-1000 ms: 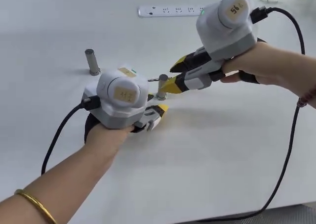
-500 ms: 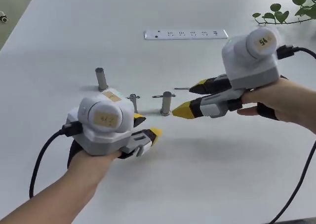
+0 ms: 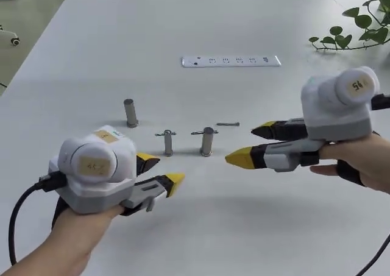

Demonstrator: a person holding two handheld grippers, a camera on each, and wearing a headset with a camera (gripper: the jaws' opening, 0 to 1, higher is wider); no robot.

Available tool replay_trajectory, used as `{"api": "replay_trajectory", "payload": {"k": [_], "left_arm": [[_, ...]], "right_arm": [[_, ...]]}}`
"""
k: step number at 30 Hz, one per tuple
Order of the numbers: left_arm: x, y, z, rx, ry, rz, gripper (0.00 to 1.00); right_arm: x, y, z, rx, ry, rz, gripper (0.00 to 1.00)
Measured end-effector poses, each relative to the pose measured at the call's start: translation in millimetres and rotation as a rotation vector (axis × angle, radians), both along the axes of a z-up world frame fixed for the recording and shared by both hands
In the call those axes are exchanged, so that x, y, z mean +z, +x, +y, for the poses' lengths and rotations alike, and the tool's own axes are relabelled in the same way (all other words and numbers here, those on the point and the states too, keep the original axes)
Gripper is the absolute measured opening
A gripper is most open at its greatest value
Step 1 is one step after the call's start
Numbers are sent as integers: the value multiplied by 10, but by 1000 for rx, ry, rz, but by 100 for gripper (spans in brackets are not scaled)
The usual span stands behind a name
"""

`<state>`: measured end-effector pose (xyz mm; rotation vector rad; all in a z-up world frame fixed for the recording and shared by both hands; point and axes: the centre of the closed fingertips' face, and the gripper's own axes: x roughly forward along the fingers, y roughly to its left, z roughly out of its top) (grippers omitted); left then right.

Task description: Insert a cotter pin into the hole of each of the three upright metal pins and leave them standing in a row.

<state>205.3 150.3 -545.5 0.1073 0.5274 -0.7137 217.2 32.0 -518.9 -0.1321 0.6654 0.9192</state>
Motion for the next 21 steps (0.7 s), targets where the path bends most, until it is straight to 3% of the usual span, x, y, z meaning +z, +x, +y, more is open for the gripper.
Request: {"api": "replay_trajectory", "payload": {"k": [12,21], "left_arm": [[115,-57,308,79,-18,-2,37],[148,47,523,134,-3,-11,37]], "right_arm": [[5,-83,-130,-35,12,-11,63],[2,-140,-153,-56,24,-7,63]]}}
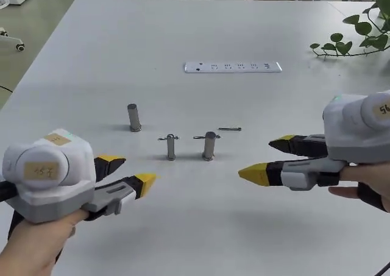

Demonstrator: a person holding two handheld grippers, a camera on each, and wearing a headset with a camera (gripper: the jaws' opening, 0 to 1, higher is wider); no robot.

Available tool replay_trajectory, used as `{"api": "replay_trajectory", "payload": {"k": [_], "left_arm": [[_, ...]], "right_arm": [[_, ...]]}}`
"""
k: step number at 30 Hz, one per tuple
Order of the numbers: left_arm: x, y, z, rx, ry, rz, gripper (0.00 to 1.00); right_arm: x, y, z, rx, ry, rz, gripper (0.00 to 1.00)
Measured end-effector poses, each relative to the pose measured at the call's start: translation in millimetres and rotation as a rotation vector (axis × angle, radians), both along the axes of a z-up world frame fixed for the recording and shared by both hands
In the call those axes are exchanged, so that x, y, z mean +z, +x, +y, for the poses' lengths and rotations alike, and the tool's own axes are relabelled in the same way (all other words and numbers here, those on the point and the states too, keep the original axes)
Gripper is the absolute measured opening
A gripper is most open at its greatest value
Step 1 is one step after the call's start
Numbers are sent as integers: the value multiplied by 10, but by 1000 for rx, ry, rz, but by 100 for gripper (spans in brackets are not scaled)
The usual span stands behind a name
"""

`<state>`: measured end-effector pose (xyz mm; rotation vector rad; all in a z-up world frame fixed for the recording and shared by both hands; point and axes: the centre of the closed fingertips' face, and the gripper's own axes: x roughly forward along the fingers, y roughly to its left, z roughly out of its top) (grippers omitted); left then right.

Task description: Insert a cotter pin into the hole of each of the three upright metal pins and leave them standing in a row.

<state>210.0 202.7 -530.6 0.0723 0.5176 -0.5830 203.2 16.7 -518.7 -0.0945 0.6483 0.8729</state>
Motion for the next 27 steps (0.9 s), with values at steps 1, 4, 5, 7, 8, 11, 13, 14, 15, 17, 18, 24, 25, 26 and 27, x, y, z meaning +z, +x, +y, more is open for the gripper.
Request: {"api": "replay_trajectory", "payload": {"k": [1,4,5,7,8,11,13,14,15,17,18,24,25,26,27], "left_arm": [[4,28,20,5,0,-2,37],[7,99,72,14,4,-6,37],[9,125,91,20,4,-7,36],[12,187,135,29,3,-10,36],[15,234,169,37,4,-12,36],[22,330,233,50,10,-21,35],[13,409,283,58,16,-21,35],[4,457,315,66,18,-22,35],[-1,486,331,69,19,-22,35],[-18,562,371,76,20,-26,34],[-23,592,383,78,19,-28,33],[-88,819,420,82,17,-37,31],[-98,846,422,80,24,-40,30],[-110,893,422,78,27,-46,29],[-117,921,419,76,26,-47,28]], "right_arm": [[-2,-12,3,2,-2,-1,63],[-2,-32,12,5,-3,-6,63],[-2,-37,14,6,-5,-8,63],[1,-45,20,9,-9,-16,63],[4,-48,24,11,-12,-20,63],[11,-48,29,9,-14,-26,63],[19,-43,32,5,-11,-29,62],[25,-41,36,3,-7,-30,62],[28,-40,39,2,-4,-31,62],[34,-40,44,0,0,-34,62],[35,-40,45,0,0,-36,62],[29,-31,42,-2,-9,-46,61],[26,-28,41,-4,-9,-47,61],[27,-25,41,-5,-9,-48,61],[28,-21,40,-6,-9,-50,61]]}}
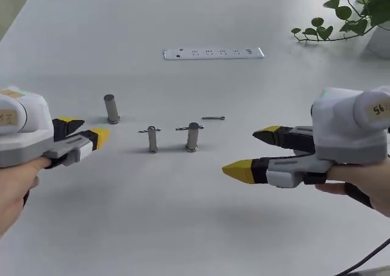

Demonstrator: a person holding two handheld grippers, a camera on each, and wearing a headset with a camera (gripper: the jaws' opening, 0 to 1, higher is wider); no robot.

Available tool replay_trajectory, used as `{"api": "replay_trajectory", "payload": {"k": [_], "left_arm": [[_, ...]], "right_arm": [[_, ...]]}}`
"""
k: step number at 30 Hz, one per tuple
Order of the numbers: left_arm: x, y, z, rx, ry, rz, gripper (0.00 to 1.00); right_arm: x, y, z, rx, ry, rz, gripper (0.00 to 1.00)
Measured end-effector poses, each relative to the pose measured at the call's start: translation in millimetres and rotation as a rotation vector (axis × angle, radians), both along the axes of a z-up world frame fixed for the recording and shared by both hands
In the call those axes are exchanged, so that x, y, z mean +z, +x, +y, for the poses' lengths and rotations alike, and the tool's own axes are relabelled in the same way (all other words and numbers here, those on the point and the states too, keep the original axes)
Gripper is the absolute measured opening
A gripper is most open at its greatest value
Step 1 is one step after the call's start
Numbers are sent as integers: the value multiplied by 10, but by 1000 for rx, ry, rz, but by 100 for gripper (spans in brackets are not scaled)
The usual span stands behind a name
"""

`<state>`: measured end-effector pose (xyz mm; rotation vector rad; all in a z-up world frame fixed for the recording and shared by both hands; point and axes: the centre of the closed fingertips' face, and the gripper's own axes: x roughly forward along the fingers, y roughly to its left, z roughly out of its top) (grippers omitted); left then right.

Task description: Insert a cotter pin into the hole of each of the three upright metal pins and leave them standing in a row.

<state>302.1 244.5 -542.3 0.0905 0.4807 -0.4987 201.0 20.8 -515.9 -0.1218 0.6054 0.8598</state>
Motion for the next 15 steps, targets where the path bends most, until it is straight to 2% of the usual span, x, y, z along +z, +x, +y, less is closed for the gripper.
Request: {"api": "replay_trajectory", "payload": {"k": [3,11,15], "left_arm": [[-31,105,-20,-2,-1,-8,27],[-199,345,-62,-11,14,-2,24],[-260,473,-64,-5,4,-2,22]], "right_arm": [[13,19,-3,-5,4,-10,60],[20,68,-17,-30,23,-17,59],[0,89,-31,-41,23,-16,58]]}}
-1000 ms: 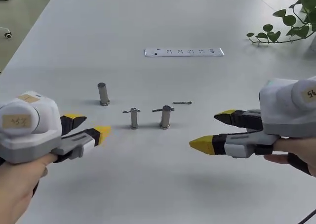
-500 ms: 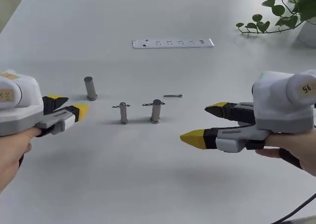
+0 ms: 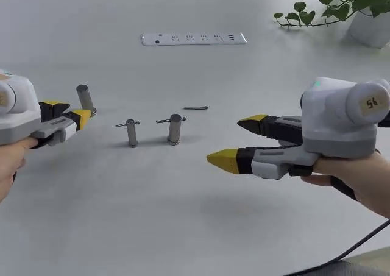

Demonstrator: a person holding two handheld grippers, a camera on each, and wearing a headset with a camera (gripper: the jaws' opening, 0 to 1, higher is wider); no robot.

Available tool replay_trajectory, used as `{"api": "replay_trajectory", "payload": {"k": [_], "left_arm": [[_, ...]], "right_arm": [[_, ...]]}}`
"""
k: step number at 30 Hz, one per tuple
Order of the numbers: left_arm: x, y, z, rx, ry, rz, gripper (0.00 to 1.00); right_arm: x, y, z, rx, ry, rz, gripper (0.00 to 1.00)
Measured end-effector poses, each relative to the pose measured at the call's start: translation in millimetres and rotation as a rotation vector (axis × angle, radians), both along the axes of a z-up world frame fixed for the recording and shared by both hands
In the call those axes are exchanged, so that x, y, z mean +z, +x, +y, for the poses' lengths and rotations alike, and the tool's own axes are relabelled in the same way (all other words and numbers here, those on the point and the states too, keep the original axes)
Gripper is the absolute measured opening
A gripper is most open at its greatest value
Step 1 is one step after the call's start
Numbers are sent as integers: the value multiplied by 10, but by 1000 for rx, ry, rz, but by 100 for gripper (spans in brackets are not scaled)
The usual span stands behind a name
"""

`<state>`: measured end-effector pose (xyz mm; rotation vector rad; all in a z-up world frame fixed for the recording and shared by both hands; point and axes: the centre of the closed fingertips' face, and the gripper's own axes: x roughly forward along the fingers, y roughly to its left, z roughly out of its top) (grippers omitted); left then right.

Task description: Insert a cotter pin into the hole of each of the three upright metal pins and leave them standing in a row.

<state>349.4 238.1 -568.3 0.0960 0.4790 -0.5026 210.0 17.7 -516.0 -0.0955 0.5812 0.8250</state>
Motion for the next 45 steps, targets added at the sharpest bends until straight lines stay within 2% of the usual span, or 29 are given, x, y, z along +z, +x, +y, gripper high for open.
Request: {"api": "replay_trajectory", "payload": {"k": [3,7,14,23,30,40,43,45], "left_arm": [[-28,66,-12,-1,-5,0,22],[-65,168,-41,-15,11,-3,21],[-139,248,-110,-39,25,7,18],[-169,285,-102,-25,19,17,12],[-167,280,-110,-12,-1,26,11],[-169,289,-95,17,4,28,11],[-168,280,-74,28,17,29,11],[-167,261,-59,33,9,34,11]], "right_arm": [[-7,18,-5,-9,7,1,58],[-38,40,-24,-15,-3,1,58],[-74,68,-37,-21,-10,6,59],[-102,74,-60,-29,-16,11,59],[-117,70,-73,-38,-14,17,58],[-95,74,-73,-52,-1,21,58],[-92,72,-81,-55,-1,21,57],[-91,70,-91,-59,-1,22,57]]}}
